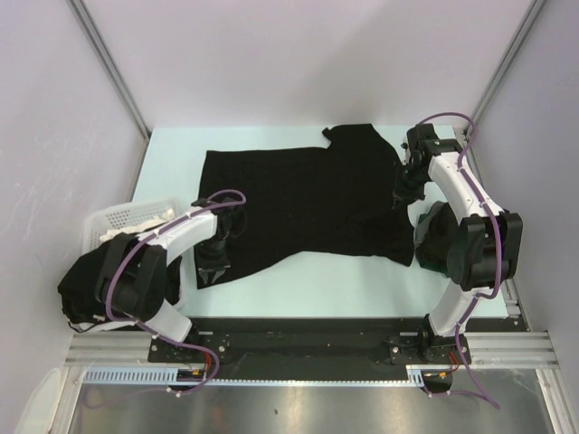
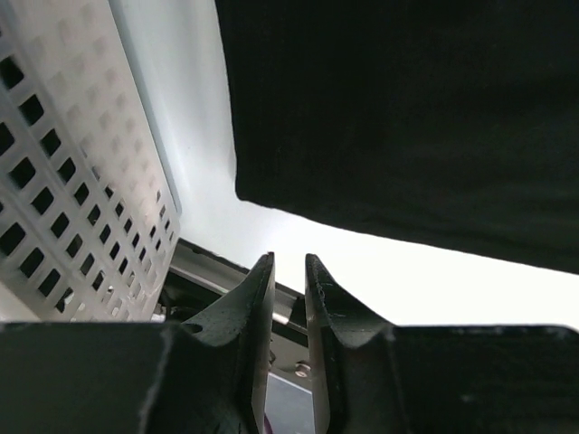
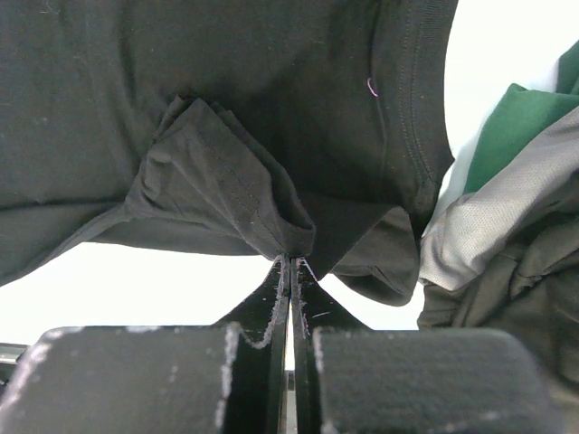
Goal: Fold and stack the t-shirts
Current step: Grap the side of the flattened tshirt closest away from the robot with both arms
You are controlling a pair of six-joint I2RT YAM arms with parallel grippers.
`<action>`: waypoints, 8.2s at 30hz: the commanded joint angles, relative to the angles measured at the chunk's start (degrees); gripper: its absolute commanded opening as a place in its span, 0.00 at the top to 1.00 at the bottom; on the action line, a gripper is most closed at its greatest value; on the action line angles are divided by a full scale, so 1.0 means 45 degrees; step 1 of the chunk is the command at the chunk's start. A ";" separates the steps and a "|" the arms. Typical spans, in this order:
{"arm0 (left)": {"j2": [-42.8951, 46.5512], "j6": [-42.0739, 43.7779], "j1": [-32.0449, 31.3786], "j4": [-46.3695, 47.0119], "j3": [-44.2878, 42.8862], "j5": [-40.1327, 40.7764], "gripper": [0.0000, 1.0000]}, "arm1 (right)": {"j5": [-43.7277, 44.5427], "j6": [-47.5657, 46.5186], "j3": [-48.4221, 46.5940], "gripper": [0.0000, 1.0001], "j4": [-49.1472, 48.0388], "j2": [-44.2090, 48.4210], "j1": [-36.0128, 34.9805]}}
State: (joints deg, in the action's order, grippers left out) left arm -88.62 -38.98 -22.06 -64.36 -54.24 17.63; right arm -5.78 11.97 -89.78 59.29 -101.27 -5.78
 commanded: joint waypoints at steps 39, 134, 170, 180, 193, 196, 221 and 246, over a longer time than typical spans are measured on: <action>0.3346 -0.2801 -0.1092 0.0768 0.1935 0.1434 0.57 | -0.1196 0.0095 0.0322 1.00 -0.0304 0.0200 0.0074; 0.1997 -0.5770 -0.2792 0.2076 0.3245 0.3192 0.60 | -0.1586 -0.0081 0.0595 1.00 -0.0128 0.0357 -0.0219; 0.1959 -0.4834 -0.1561 0.2152 0.3420 0.2939 0.55 | -0.2192 -0.0042 0.0829 1.00 -0.0421 0.0357 0.0035; 0.1997 -0.4365 -0.1523 0.2485 0.3186 0.3386 0.55 | -0.2153 -0.0062 0.0849 1.00 -0.0323 0.0240 0.0074; 0.1998 -0.3916 -0.1445 0.3129 0.3478 0.3368 0.59 | -0.2192 -0.0042 0.0810 1.00 -0.0265 0.0181 0.0093; 0.1978 -0.3857 -0.1464 0.3266 0.3576 0.3349 0.63 | -0.2153 -0.0042 0.0829 1.00 -0.0245 0.0220 0.0093; 0.2153 -0.4055 -0.1347 0.2523 0.3361 0.3623 0.45 | -0.2328 -0.0023 0.0810 1.00 -0.0265 0.0142 0.0074; 0.2740 -0.2666 -0.1015 0.5297 0.3850 0.2919 0.26 | -0.2270 -0.0023 0.0829 1.00 -0.0187 0.0083 0.0035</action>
State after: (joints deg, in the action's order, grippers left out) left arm -74.59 -50.94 -27.07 -43.51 -36.14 32.14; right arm -15.70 11.94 -86.08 58.17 -101.32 -5.54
